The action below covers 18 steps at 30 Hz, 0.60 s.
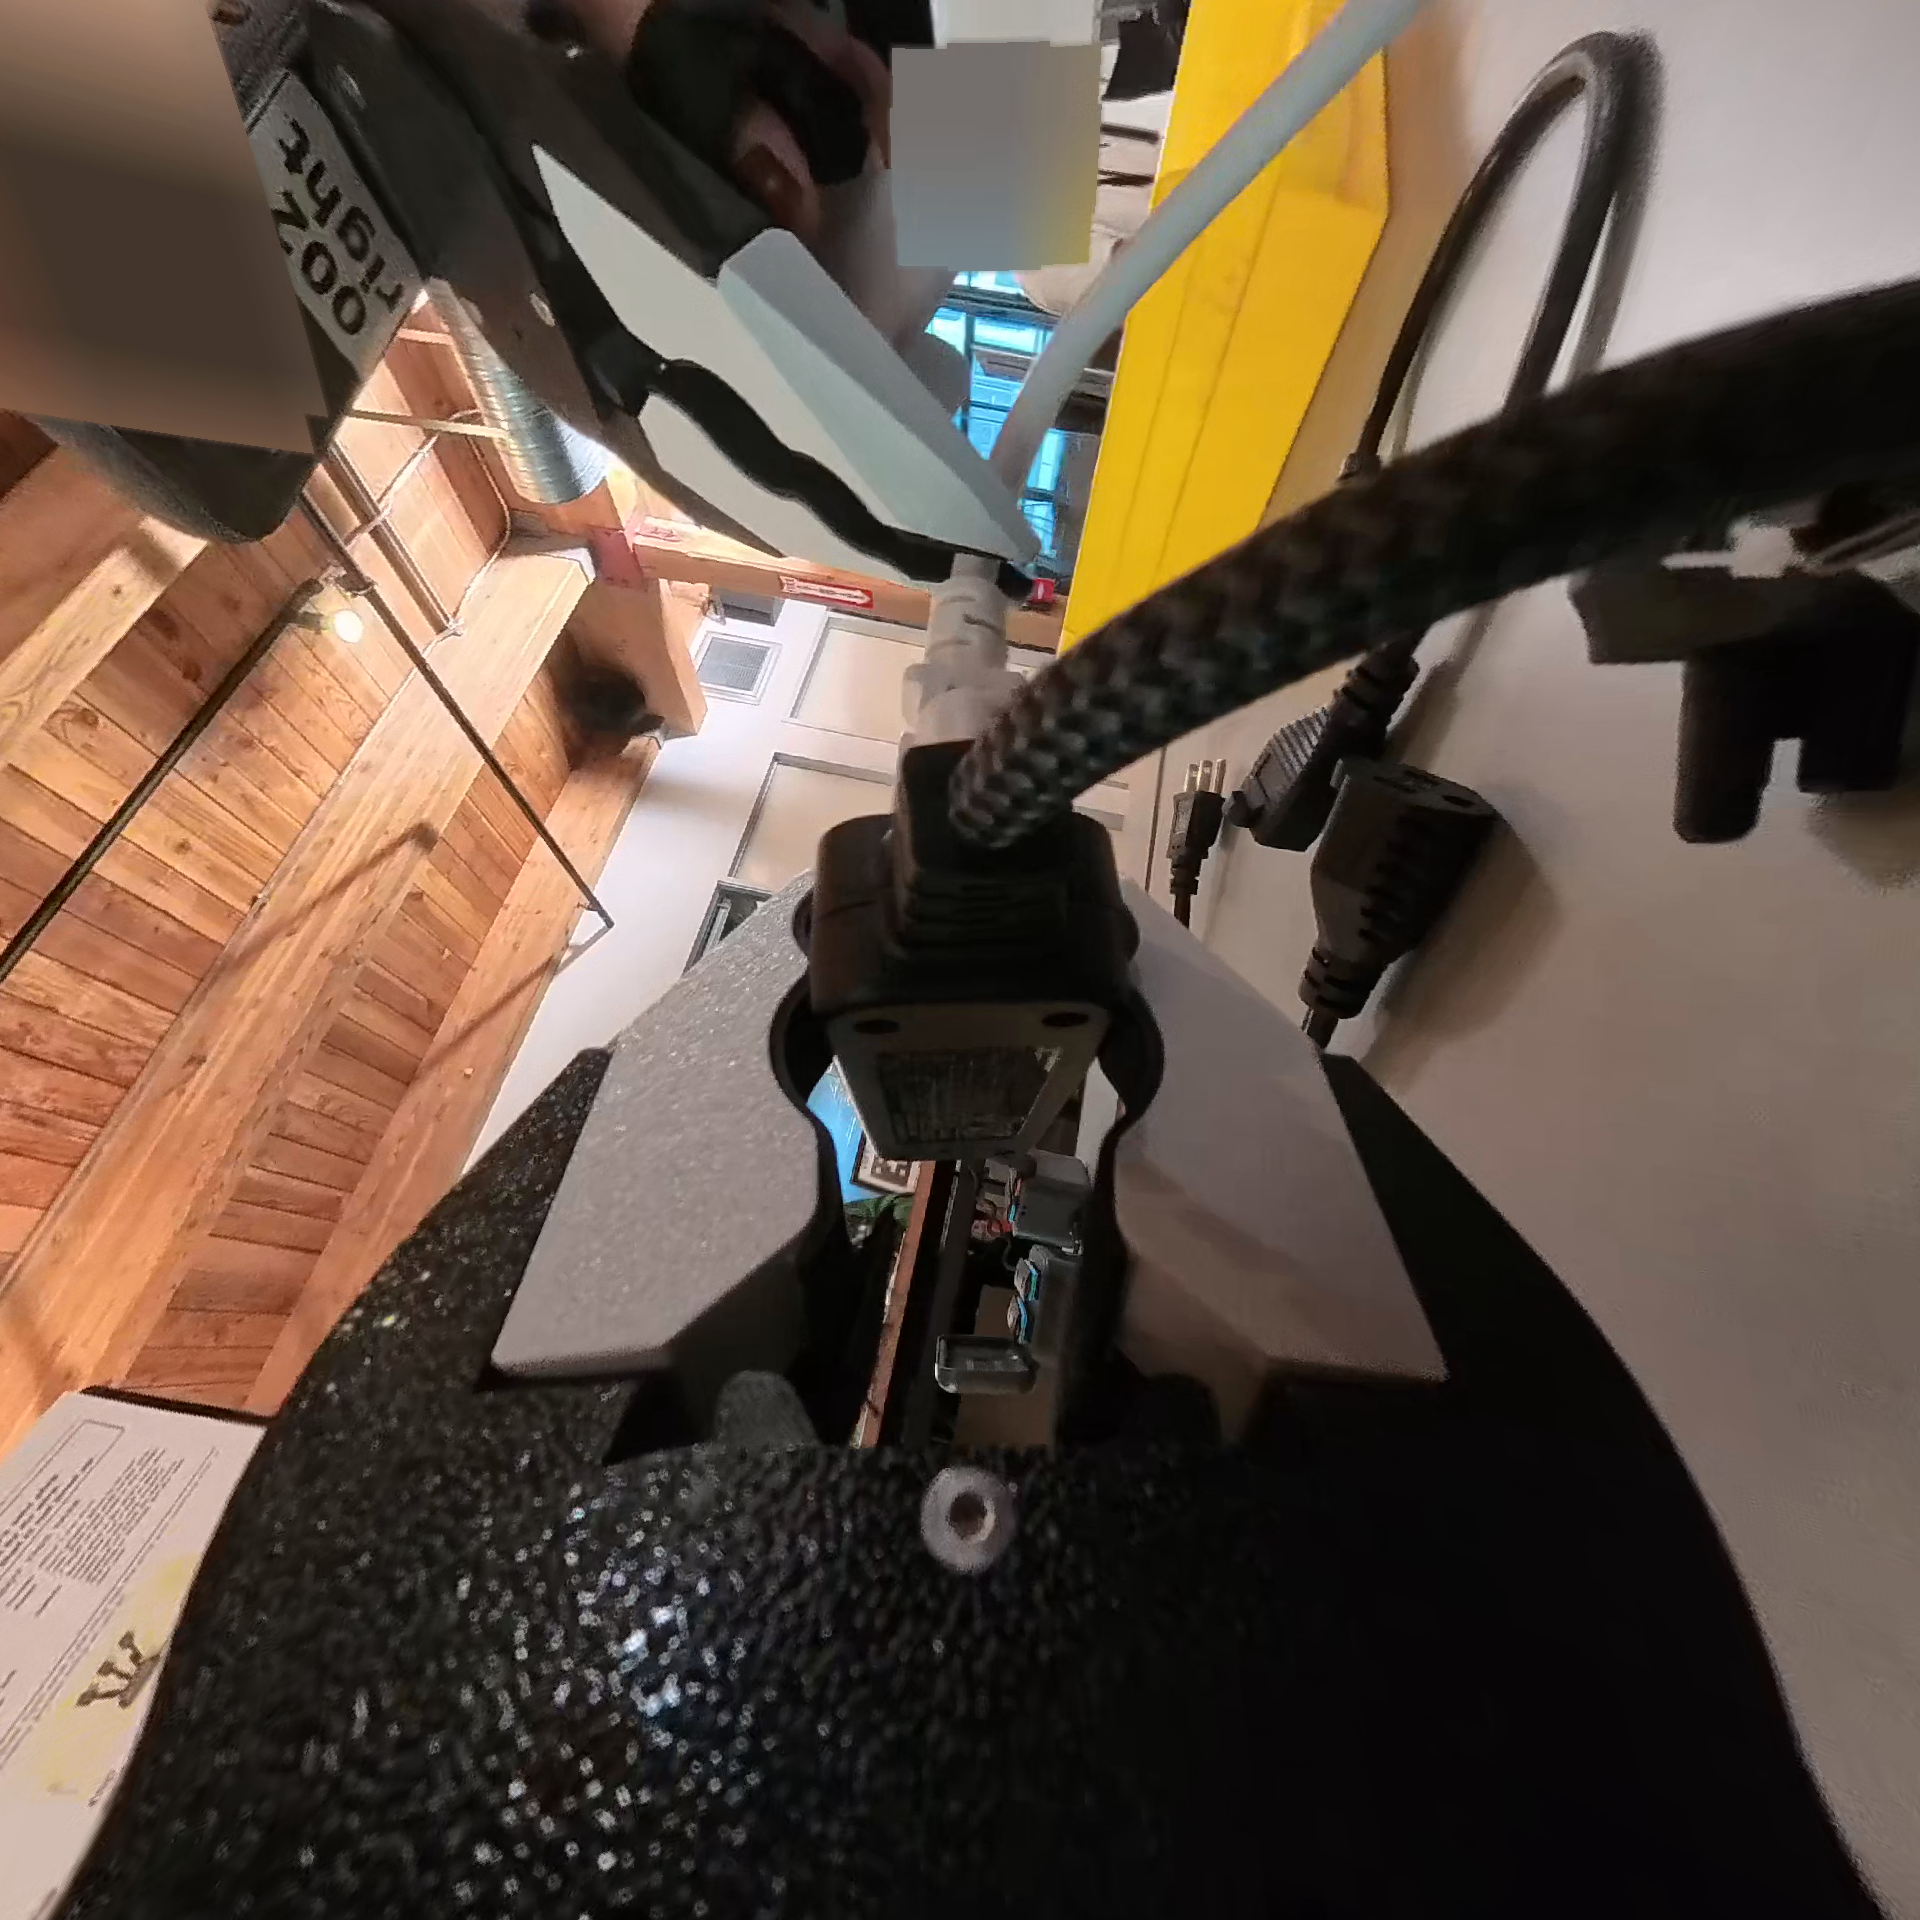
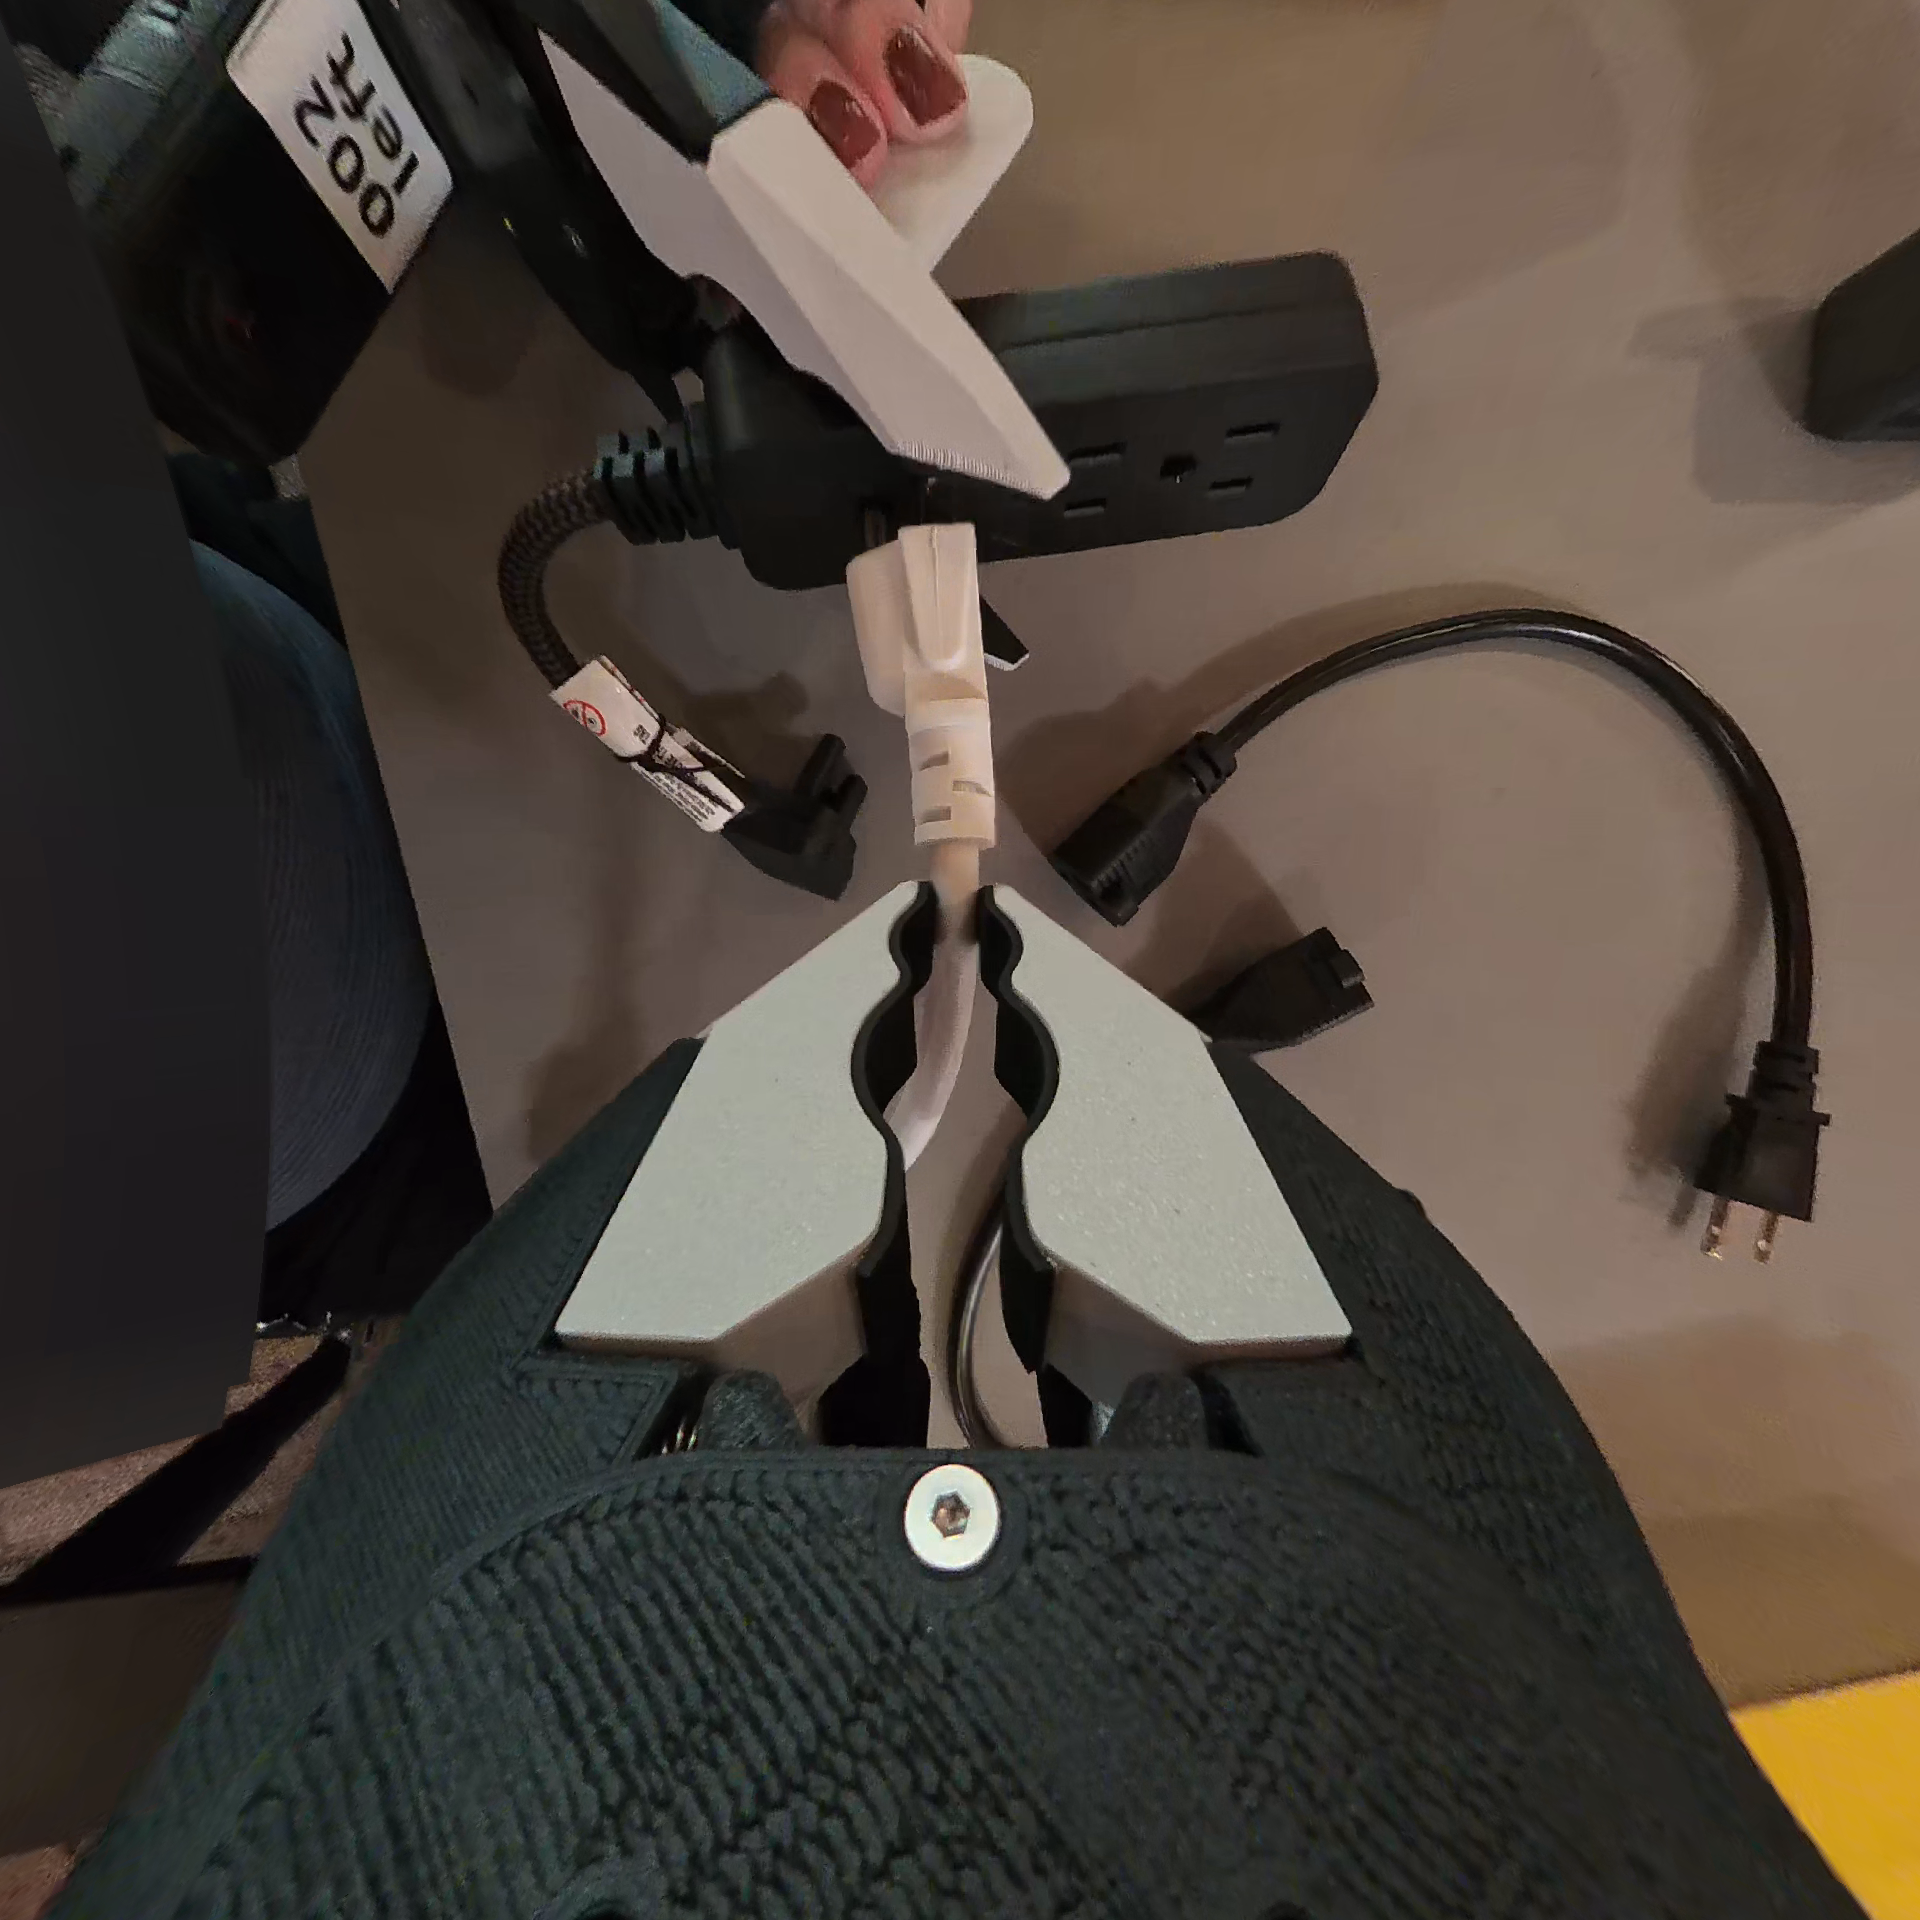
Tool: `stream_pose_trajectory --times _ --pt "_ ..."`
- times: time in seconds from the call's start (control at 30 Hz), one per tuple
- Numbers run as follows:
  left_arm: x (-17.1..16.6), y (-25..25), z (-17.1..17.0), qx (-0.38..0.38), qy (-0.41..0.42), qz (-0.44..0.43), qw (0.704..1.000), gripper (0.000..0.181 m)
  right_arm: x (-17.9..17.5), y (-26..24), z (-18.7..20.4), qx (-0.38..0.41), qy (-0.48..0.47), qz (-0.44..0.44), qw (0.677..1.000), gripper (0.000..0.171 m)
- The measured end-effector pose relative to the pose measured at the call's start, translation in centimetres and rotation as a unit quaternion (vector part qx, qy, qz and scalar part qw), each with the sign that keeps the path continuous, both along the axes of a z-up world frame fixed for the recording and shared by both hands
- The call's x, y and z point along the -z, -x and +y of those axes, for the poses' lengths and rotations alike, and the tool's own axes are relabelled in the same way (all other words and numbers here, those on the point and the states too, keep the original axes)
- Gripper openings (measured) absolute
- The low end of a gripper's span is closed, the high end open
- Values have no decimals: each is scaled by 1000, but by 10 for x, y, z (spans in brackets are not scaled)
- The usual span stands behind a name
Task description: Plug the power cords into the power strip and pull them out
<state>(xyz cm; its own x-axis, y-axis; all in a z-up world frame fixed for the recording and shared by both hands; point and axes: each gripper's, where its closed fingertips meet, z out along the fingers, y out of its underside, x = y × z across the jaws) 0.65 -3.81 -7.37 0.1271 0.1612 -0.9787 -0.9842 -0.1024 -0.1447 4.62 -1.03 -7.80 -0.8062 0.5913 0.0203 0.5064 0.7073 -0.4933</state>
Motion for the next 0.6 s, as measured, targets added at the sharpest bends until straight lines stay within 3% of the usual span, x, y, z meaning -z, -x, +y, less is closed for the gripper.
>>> stream_pose_trajectory --times 0.03,0.23,0.6 --pt "1 0 0 0 2 0 1000 47 -1 1 -1 3 14 1 1000 6" --pt "6 -1 2 10 11 -30 999 47 -3 7 -2 20 95 16 995 6" --pt "39 -5 10 28 84 -104 991 48 25 11 4 54 180 23 982 6"
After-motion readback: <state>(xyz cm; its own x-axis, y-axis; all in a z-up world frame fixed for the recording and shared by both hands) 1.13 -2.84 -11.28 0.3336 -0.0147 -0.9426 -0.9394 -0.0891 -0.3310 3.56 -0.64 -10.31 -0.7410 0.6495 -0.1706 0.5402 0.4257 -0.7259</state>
